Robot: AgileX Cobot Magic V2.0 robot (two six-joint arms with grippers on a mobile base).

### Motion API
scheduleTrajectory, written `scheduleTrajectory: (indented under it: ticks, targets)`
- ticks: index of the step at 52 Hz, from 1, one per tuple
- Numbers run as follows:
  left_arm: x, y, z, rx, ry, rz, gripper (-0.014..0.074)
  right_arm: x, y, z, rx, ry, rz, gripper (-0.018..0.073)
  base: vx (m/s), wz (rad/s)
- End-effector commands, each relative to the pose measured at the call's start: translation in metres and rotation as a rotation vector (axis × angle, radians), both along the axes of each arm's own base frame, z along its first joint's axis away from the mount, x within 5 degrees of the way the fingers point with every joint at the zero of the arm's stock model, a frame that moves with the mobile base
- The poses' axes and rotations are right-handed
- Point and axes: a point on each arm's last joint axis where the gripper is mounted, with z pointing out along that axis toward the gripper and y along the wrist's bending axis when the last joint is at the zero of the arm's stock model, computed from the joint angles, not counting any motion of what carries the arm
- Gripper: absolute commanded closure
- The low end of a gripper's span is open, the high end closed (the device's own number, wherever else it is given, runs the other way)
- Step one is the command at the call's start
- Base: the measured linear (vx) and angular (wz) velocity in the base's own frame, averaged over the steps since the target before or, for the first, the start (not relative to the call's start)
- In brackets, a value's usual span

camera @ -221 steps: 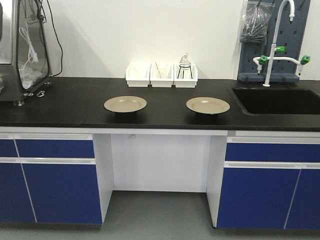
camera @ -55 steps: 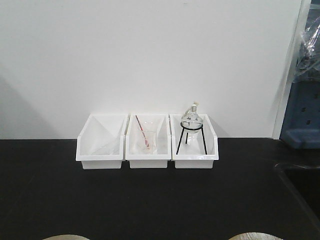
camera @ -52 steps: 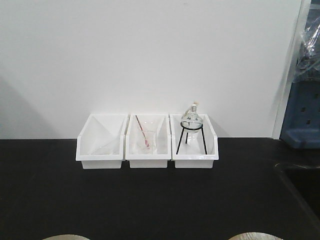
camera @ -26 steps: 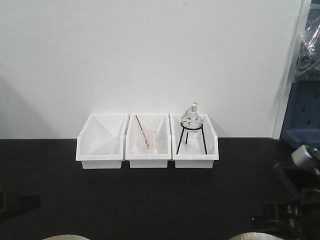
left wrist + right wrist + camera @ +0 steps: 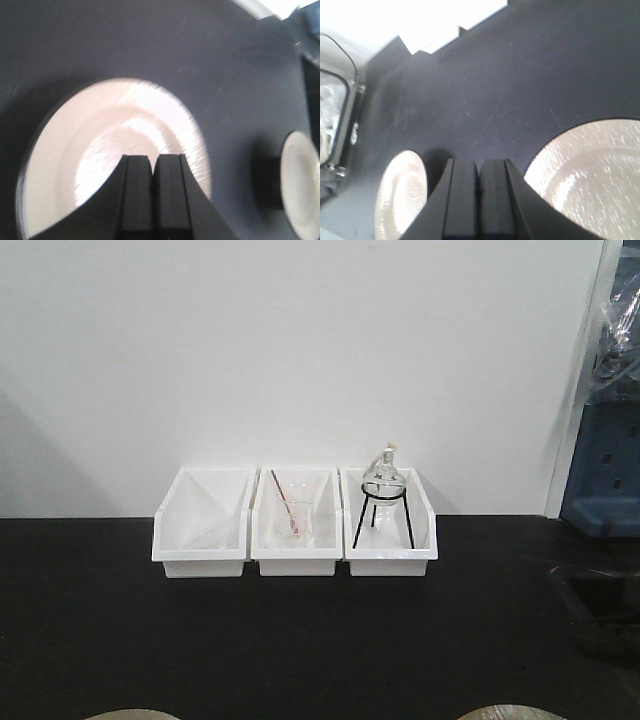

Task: Arrange circular plates on left workspace
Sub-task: 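Lower the left gripper to the rim of the plate nearest it, then grip the plate rim with the left gripper and slide it toward the bench center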

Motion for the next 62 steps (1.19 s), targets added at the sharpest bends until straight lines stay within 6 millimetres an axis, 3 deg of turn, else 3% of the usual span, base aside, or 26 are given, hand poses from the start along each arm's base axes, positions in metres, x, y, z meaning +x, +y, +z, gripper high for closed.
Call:
scheduleTrajectory:
  ticks: [1, 21, 30, 41, 48, 49, 50, 62]
  targets:
    - [0.002, 0.000, 0.002, -0.021, 0.007, -0.001, 0.0596, 0.000, 0.002, 0.020, 0.047, -0.081, 0.002, 0.0564, 0.00, 0.00]
    - [-0.005, 0.006, -0.009, 0.125, 0.075, -0.091, 0.0590, 0.002, 0.000, 0.020, 0.031, -0.104, -0.018, 0.0564, 0.00, 0.00]
    - [0.000, 0.013, -0.013, 0.195, 0.048, -0.059, 0.0532, 0.002, 0.007, 0.020, 0.030, -0.105, 0.010, 0.0564, 0.00, 0.00]
    - [0.004, 0.015, -0.021, 0.213, 0.049, -0.103, 0.0353, 0.002, 0.025, 0.020, -0.017, -0.151, 0.116, 0.0564, 0.00, 0.00]
    - [0.009, 0.018, -0.030, 0.213, 0.068, -0.092, 0.0178, 0.003, 0.026, 0.020, -0.024, -0.157, 0.124, 0.0564, 0.00, 0.00]
    - [0.013, 0.020, -0.039, 0.197, 0.100, -0.092, 0.0093, 0.003, 0.026, 0.020, -0.024, -0.157, 0.124, 0.0564, 0.00, 0.00]
    - [0.013, 0.021, -0.040, 0.195, 0.105, -0.092, 0.0076, 0.003, 0.026, 0.020, -0.024, -0.157, 0.124, 0.0564, 0.00, 0.00]
    - [0.025, 0.025, -0.073, 0.121, 0.205, -0.078, 0.0031, 0.003, 0.026, 0.020, -0.024, -0.157, 0.124, 0.0564, 0.00, 0.00]
